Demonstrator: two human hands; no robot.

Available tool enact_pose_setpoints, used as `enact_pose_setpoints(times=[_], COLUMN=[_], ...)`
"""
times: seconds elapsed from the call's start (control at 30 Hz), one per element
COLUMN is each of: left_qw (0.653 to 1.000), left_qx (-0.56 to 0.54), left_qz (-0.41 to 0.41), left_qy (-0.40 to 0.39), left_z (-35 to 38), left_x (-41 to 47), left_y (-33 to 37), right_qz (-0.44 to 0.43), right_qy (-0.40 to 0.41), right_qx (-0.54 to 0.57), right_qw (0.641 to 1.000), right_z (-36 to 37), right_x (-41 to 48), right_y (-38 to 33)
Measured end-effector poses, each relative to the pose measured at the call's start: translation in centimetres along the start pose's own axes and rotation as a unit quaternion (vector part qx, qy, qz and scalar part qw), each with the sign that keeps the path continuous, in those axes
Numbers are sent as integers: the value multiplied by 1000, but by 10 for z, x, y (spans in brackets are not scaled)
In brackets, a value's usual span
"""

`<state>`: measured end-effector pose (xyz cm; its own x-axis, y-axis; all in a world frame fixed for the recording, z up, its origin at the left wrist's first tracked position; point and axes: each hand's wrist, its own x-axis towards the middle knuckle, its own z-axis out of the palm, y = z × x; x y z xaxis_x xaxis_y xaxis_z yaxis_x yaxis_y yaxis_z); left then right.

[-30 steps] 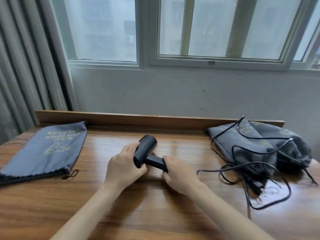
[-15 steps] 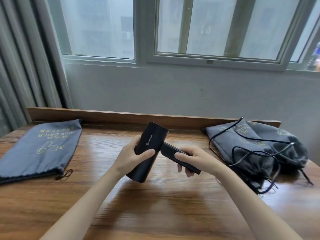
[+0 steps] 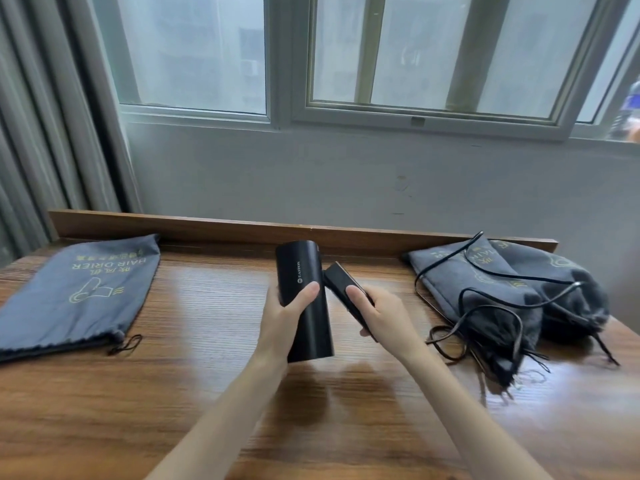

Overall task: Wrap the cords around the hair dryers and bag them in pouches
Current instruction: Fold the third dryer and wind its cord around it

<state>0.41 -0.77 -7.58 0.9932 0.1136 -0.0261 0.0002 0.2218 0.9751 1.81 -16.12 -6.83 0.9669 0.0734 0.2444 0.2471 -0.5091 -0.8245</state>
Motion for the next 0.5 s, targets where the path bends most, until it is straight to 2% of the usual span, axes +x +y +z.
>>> enact_pose_setpoints(times=[0.07, 0.2, 0.27, 0.37, 0.43, 0.5], left_qw=[1000, 998, 997, 993, 991, 992], left_qx=[-16, -40, -58, -94, -110, -71], left_qz=[-9, -12, -22, -59, -80, -48], left_qy=[11, 41, 44, 38, -4, -94], left_z=[3, 19, 25, 23, 18, 11], left_x=[-2, -7, -8, -5, -2, 0], left_y=[0, 0, 0, -2, -4, -4], right_qz=[-13, 26, 30, 16, 32, 78], right_qy=[4, 52, 75, 27, 24, 36], right_qx=[-8, 82, 87, 59, 40, 66], right_qw=[1000, 995, 993, 998, 998, 994], right_z=[-1, 15, 21, 16, 12, 6], right_x=[-1, -8, -11, -14, -14, -11], right_y=[0, -3, -3, -2, 1, 1])
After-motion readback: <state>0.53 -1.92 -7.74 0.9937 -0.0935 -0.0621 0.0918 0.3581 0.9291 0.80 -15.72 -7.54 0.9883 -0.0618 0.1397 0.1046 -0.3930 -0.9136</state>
